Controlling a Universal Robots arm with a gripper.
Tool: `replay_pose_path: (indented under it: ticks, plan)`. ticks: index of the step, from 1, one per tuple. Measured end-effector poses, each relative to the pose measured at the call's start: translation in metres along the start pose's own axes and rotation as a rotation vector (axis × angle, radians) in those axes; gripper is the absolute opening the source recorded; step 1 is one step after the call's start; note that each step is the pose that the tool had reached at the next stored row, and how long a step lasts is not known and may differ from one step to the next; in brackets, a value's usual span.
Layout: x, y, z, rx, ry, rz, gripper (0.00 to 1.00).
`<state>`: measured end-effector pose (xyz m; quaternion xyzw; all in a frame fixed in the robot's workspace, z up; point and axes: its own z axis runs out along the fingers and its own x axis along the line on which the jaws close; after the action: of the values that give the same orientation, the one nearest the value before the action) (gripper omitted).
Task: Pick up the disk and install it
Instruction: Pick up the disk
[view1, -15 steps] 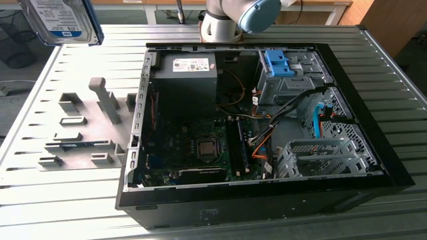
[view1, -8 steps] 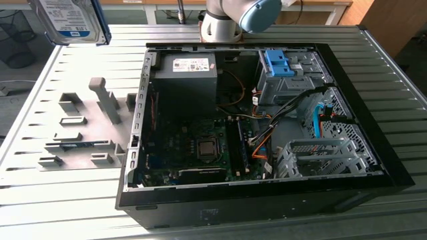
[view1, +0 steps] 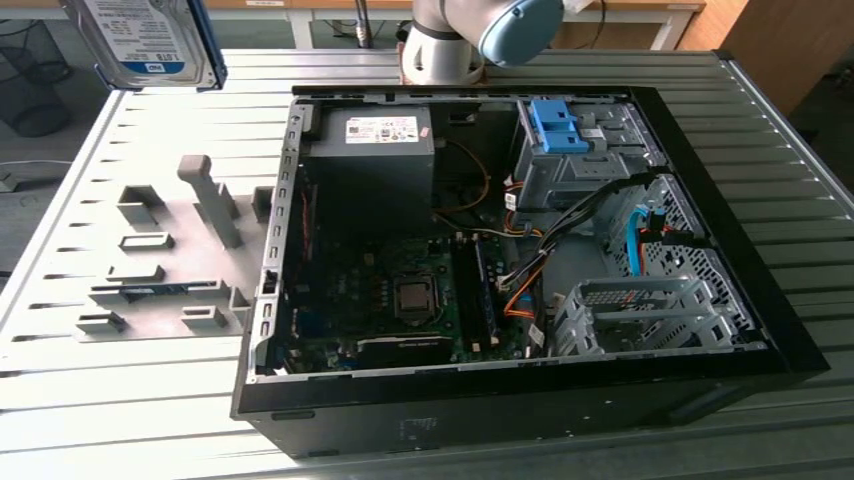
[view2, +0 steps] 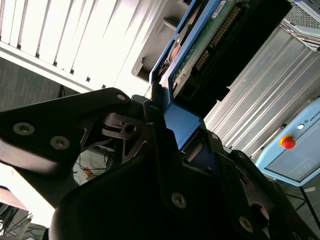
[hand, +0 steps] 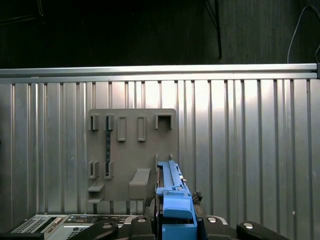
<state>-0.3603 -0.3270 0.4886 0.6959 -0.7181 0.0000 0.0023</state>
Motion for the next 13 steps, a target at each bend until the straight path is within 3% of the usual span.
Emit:
replay_pose_path:
  ticks: [13]
  plan:
    - [0.0000, -0.0005, 0.0000, 0.0000, 0.0000, 0.000, 0.36]
